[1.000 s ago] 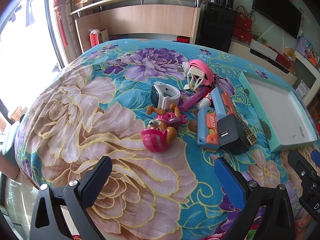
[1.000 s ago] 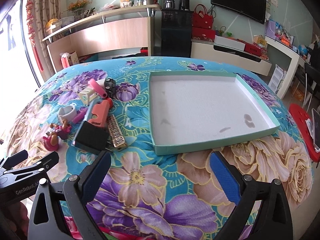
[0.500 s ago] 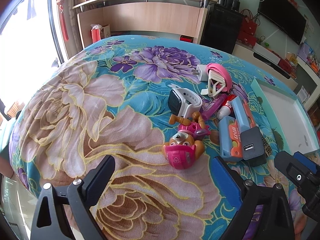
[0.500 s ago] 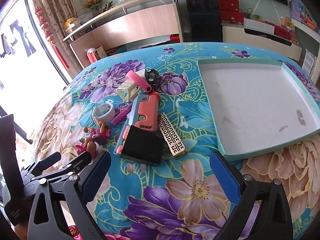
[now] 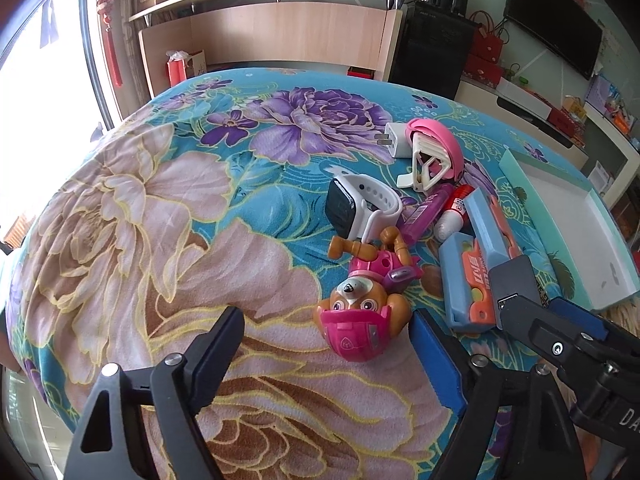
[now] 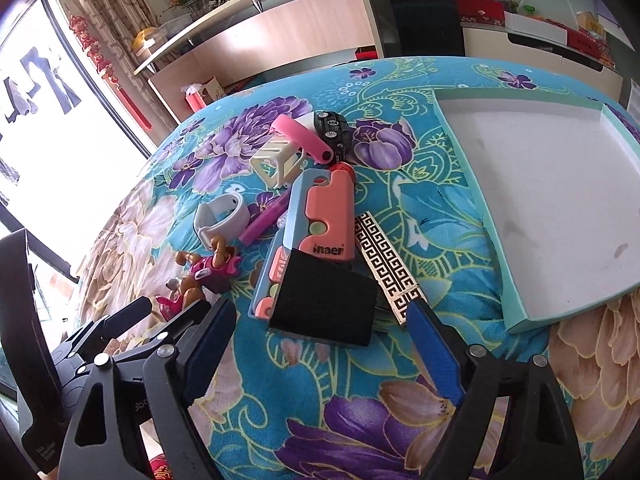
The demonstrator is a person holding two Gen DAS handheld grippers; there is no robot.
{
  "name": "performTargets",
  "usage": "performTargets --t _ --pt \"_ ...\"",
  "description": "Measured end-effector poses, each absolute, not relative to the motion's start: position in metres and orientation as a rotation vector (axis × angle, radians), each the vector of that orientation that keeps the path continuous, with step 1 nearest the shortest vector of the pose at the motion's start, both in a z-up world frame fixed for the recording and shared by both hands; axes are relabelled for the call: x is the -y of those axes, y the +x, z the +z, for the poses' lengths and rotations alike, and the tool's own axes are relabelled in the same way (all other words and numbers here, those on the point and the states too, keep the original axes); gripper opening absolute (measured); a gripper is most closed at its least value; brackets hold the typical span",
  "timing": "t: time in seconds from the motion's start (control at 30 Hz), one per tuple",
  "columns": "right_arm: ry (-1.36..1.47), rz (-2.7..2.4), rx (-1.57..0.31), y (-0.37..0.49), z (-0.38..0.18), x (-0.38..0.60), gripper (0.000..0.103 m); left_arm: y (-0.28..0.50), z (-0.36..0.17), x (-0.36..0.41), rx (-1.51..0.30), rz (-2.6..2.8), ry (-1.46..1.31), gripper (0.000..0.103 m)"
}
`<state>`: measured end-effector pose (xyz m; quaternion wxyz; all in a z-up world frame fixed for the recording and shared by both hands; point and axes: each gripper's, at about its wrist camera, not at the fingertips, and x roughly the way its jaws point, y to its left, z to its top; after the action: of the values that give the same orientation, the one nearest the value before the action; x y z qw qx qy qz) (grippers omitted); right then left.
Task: Organize rigid objects
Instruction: 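Grasp the black charger with the right gripper while the left grasps the pink-helmet figure, then carry both items over the white tray while the left gripper releases the figure inside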
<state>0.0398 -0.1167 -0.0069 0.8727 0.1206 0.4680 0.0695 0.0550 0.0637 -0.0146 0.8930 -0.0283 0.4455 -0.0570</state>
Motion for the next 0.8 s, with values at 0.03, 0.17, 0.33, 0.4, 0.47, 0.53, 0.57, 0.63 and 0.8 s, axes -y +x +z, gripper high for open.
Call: performTargets --t 0.03,0.17,0.33,0.4,0.47,0.53,0.57,0.63,0.8 --pt "0.253 0.147 -0.976 0.041 -0.007 0.116 0.085 0.056 -0.015 -0.063 -0.922 -0.121 -0.059 0.084" --pt "0.242 0.155 -0.980 0.043 -0.009 0.112 0.070 0.060 -0.019 -0.061 -0.938 -0.138 -0.058 0.072" --pt "0.266 0.148 -0.994 0.045 -0.017 0.115 0.064 0.063 -0.023 -0.058 -0.938 -0.151 -0.052 0.063" --pt "0.284 0.146 -0.994 0.045 -0.018 0.117 0.062 0.063 -0.023 -0.058 -0.942 -0.157 -0.053 0.059" --pt "0.297 0.149 -0.991 0.045 -0.018 0.119 0.062 0.064 -0.023 -0.057 -0.941 -0.160 -0.051 0.056" --pt "0.301 0.149 -0.988 0.045 -0.017 0.119 0.061 0.064 -0.023 -0.057 -0.939 -0.163 -0.050 0.054" --pt "0.302 0.149 -0.984 0.045 -0.017 0.119 0.060 0.065 -0.023 -0.057 -0.939 -0.165 -0.050 0.050" --pt "0.306 0.149 -0.981 0.045 -0.016 0.119 0.060 0.064 -0.023 -0.056 -0.934 -0.167 -0.046 0.050" --pt "0.324 0.152 -0.967 0.042 -0.014 0.122 0.060 0.060 -0.019 -0.057 -0.918 -0.169 -0.047 0.050"
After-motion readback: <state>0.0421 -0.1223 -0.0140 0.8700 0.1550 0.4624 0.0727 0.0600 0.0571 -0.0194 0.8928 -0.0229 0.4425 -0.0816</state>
